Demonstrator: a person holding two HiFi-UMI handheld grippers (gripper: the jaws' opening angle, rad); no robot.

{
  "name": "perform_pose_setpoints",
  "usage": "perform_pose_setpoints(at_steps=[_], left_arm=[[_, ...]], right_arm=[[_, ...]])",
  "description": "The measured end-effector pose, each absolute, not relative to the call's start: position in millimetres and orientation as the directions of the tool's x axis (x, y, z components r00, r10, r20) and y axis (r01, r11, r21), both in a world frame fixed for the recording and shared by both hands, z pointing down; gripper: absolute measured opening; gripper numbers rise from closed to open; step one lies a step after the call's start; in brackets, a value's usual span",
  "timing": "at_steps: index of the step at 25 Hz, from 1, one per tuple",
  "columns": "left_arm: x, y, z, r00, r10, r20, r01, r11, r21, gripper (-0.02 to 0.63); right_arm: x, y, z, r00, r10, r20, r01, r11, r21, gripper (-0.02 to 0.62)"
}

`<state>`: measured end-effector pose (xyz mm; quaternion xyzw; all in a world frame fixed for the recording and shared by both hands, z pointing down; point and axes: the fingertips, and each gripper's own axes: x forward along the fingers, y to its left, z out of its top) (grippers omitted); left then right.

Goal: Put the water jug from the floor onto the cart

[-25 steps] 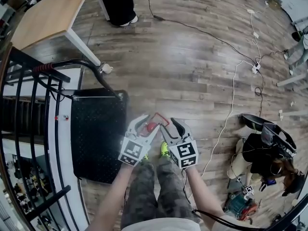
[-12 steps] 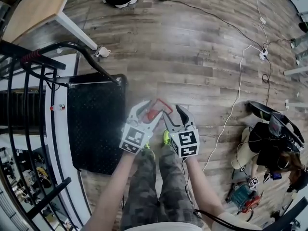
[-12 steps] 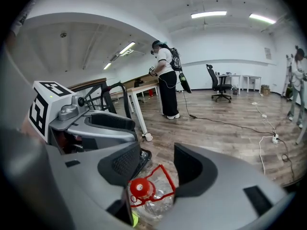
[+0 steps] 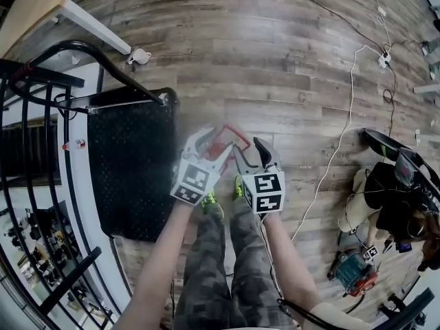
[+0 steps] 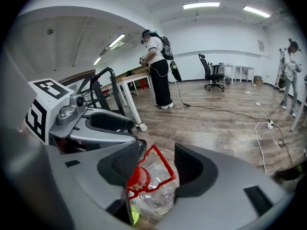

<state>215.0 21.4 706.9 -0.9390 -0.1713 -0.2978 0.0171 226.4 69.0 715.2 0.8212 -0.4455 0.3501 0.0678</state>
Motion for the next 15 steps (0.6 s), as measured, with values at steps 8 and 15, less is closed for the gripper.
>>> perform_pose_setpoints(at_steps=[8,15], left_arm=[[217,20,752,0.728,0.312,0.61,0.324,-0.941,0.095,0.198],[224,14,779,0.704,0.319,0.635,0.339,-0.936,0.095,0.198]], right_arm=[[228,71,757,0.355,-0.638,0.683,-0.743,-0.636,-0.208,0.209],[237,64,779,0.369,-0.609,0.702,-0.72,-0.665,-0.199,0.209]])
